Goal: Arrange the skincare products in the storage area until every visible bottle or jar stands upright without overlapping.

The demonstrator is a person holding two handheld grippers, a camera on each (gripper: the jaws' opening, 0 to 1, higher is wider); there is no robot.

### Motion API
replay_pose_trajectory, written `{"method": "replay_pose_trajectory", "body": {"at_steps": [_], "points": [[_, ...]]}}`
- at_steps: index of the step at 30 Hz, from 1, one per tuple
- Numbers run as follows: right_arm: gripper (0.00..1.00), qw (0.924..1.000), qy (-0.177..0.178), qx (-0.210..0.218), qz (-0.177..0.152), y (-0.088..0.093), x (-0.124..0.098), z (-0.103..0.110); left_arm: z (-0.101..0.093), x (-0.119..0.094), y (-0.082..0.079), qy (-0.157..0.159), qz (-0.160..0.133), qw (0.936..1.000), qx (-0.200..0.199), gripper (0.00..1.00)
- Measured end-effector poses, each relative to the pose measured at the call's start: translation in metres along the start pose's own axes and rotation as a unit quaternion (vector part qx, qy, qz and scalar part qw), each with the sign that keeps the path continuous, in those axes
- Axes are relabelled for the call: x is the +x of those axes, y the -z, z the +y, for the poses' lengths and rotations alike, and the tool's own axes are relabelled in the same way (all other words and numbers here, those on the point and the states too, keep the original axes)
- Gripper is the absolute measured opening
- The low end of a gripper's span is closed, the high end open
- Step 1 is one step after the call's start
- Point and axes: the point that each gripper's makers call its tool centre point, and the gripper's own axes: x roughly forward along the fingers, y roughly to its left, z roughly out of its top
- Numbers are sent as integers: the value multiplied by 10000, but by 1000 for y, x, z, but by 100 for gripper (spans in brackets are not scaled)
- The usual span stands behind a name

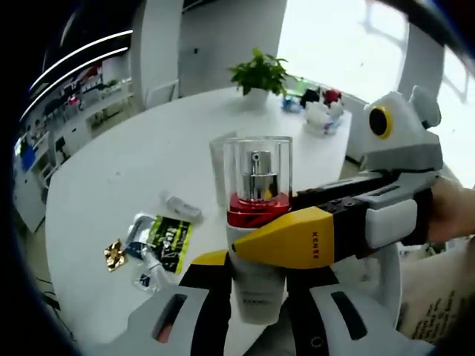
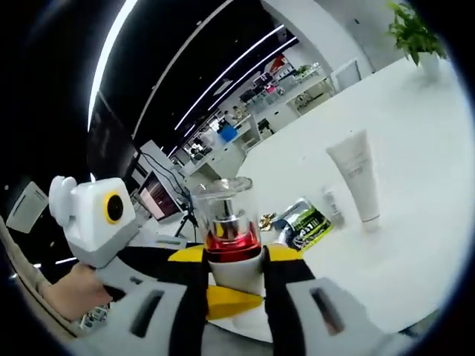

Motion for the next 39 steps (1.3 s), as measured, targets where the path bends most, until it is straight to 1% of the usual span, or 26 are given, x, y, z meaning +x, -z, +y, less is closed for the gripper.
{"method": "replay_pose_trajectory", "body": {"at_steps": [4, 8, 10, 12, 14, 16, 17, 18, 19, 20, 21, 22, 23, 24, 26, 28, 29, 30, 31, 32, 33, 34, 35, 36, 37, 39], "points": [[26, 10000, 24, -43, -69, -1, -7, -1, -7, 2, -2, 140, -61, 9998, 144, 24], [26, 9997, -2, -238, -55, -1, -14, -1, -15, 2, -3, 437, -135, 9985, 287, 25], [26, 9995, -35, -317, -21, 0, -17, 1, -18, 1, -2, 636, -125, 9969, 452, 25], [26, 9992, -106, -374, 15, 2, -21, 2, -22, 0, 0, 880, -114, 9935, 713, 25], [26, 9987, -231, -449, -11, 1, -25, 4, -26, -3, 0, 1069, -190, 9910, 778, 26], [26, 9971, -459, -600, -13, 0, -30, 9, -32, -7, -1, 1365, -284, 9862, 891, 26], [26, 9967, -502, -643, -11, -1, -31, 10, -35, -9, -1, 1493, -320, 9836, 958, 27], [26, 9946, -684, -783, 7, -3, -34, 16, -38, -12, -1, 1684, -356, 9801, 987, 27], [26, 9931, -805, -856, 4, -4, -36, 19, -40, -13, -1, 1797, -362, 9781, 982, 27], [26, 9908, -996, -920, 21, -5, -39, 23, -44, -16, -2, 2001, -408, 9735, 1031, 28], [26, 9879, -1159, -1029, 37, -7, -43, 27, -47, -17, -3, 2110, -414, 9711, 1034, 28], [26, 9864, -1285, -1021, 60, -8, -46, 30, -51, -19, -5, 2240, -455, 9678, 1057, 28], [26, 9822, -1481, -1149, 88, -10, -50, 34, -54, -19, -7, 2323, -500, 9658, 1042, 28], [26, 9804, -1563, -1196, 107, -11, -52, 35, -58, -20, -9, 2416, -540, 9632, 1046, 29], [26, 9737, -1834, -1335, 217, -13, -58, 39, -65, -20, -12, 2565, -580, 9592, 1038, 29], [26, 9648, -2148, -1472, 357, -14, -63, 43, -73, -18, -15, 2735, -635, 9531, 1134, 29], [26, 9588, -2324, -1572, 443, -13, -66, 44, -77, -16, -16, 2790, -636, 9511, 1161, 29], [26, 9549, -2426, -1631, 521, -13, -68, 44, -79, -15, -17, 2804, -633, 9505, 1177, 29], [26, 9499, -2543, -1720, 585, -13, -69, 44, -84, -14, -18, 2865, -649, 9473, 1281, 28], [26, 9424, -2724, -1825, 657, -13, -72, 44, -87, -13, -20, 2888, -696, 9442, 1422, 28], [26, 9398, -2779, -1863, 701, -13, -72, 43, -89, -11, -22, 2832, -762, 9438, 1524, 28], [26, 9361, -2855, -1905, 764, -14, -73, 39, -91, -8, -23, 2814, -757, 9449, 1494, 28], [26, 9351, -2869, -1924, 785, -15, -73, 37, -91, -6, -24, 2789, -756, 9461, 1466, 28], [26, 9310, -2926, -2004, 860, -16, -73, 32, -91, -2, -26, 2711, -799, 9480, 1462, 28], [26, 9299, -2942, -2027, 875, -17, -73, 31, -91, 1, -27, 2648, -833, 9494, 1472, 28], [26, 9222, -3043, -2176, 979, -16, -74, 24, -91, 10, -30, 2490, -813, 9535, 1494, 27]]}}
